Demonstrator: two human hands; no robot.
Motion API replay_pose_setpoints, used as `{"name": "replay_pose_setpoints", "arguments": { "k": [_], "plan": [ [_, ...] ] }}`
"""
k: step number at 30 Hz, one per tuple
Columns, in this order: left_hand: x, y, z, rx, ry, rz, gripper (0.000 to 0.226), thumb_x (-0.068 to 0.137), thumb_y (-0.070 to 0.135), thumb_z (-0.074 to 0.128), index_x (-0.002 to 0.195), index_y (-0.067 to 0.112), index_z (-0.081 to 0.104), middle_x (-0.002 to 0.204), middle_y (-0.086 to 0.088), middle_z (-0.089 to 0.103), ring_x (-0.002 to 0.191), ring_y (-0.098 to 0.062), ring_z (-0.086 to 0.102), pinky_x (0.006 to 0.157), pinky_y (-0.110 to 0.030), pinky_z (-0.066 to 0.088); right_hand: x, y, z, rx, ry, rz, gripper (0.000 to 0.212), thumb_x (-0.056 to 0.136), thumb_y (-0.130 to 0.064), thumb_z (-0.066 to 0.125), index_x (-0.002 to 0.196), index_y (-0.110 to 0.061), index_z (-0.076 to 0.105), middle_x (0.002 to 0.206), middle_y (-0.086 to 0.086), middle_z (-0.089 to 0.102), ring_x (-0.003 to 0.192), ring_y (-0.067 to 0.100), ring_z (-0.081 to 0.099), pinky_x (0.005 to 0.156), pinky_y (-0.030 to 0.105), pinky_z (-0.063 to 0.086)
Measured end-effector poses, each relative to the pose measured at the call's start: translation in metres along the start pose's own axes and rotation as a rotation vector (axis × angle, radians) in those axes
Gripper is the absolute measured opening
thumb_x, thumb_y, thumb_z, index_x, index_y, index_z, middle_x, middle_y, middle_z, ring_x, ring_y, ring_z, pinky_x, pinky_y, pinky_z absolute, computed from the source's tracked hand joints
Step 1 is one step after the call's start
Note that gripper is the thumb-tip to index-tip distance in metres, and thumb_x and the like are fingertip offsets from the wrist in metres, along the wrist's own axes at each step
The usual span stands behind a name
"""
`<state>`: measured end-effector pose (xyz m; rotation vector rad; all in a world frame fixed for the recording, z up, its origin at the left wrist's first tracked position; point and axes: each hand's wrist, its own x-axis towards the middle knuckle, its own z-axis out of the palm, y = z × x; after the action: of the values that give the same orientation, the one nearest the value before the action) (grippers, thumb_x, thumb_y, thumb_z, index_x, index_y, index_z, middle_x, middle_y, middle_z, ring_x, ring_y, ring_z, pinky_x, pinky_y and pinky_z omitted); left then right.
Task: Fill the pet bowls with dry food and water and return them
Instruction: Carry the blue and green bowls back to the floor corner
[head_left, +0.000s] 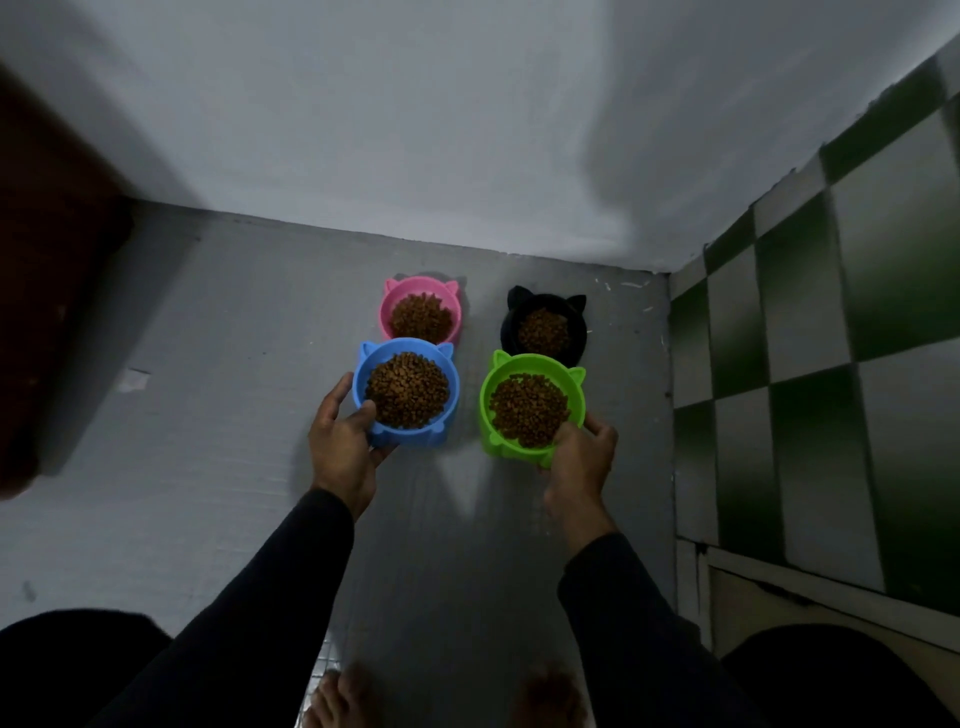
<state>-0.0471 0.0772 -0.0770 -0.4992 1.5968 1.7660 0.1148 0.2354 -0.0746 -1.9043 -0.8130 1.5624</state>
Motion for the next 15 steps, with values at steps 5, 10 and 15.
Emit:
{"name": "replay_pose_setpoints", "arguments": {
  "k": [5,10,15],
  "plan": [
    [0.019,-0.026,-0.013,0.024,0.035,-0.049,0.052,0.102,0.004,0.057,0.145,0.032,0.053,0.136,-0.014,0.063,0.119,-0.037,0.065,0.073,-0.042,0.058,0.024,0.019,-0.009,-0.076,0.023,0.004,0.038,0.081,-0.001,0.053,0.114,-0.021,0.054,0.107,0.01,0.063,0.089,0.027,0.065,0.077,0.052,0.061],
    [0.03,-0.043,-0.024,0.035,0.05,-0.098,0.06,0.101,0.003,0.058,0.152,0.032,0.045,0.139,-0.013,0.061,0.12,-0.035,0.063,0.076,-0.042,0.057,0.044,0.037,-0.014,-0.138,0.028,0.059,0.037,0.081,-0.007,0.055,0.113,-0.024,0.052,0.099,0.002,0.06,0.091,0.031,0.065,0.076,0.062,0.058],
    [0.04,-0.053,-0.032,0.044,0.04,-0.138,0.052,0.099,0.005,0.059,0.148,0.024,0.051,0.136,-0.013,0.063,0.118,-0.035,0.065,0.07,-0.04,0.06,0.054,0.044,-0.015,-0.176,0.017,0.074,0.041,0.078,-0.007,0.053,0.115,-0.024,0.051,0.102,0.004,0.058,0.093,0.032,0.064,0.077,0.063,0.058]
  ]
}}
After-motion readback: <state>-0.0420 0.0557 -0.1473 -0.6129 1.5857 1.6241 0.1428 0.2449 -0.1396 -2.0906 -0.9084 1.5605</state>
